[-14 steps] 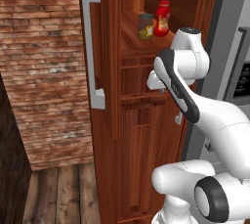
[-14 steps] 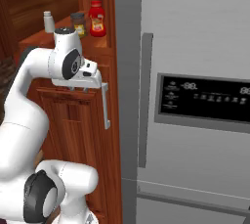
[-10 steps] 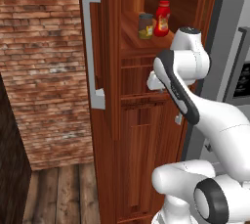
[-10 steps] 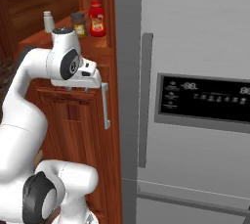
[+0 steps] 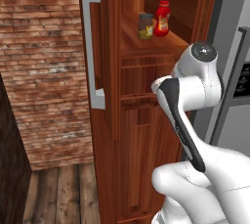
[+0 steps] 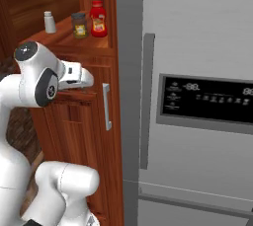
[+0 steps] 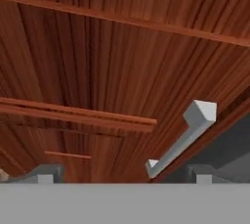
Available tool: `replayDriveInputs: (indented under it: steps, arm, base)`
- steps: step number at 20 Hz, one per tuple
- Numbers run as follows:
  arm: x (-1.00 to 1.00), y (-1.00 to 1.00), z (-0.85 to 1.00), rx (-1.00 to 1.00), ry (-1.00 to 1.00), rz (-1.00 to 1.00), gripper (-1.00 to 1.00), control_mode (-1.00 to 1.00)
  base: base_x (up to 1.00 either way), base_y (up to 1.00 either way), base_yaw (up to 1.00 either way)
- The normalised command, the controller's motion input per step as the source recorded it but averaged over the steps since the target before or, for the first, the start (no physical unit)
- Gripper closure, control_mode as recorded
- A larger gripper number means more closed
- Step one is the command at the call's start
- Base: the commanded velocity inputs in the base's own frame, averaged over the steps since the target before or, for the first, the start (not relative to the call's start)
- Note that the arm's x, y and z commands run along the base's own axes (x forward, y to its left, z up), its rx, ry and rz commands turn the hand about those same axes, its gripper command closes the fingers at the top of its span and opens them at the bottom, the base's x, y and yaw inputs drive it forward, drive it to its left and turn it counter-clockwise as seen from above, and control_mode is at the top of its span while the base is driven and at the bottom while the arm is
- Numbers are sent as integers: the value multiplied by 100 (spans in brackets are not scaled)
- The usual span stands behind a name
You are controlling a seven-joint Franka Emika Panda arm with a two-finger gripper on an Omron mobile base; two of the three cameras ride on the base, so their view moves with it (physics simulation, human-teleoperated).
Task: Collect the turmeric, ketchup, and shaker from the cabinet and place them next to the stove.
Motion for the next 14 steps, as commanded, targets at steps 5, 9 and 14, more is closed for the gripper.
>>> replayDriveInputs:
  steps: [5, 9, 14]
  arm:
    - [0, 0, 65, -3, -44, 8, -100, -100]
    - [25, 3, 75, 1, -29, 13, -100, -100]
    - [35, 12, 73, 8, -15, 12, -100, -100]
  base:
    - [0, 0, 0]
    - [0, 0, 0]
    - [0, 0, 0]
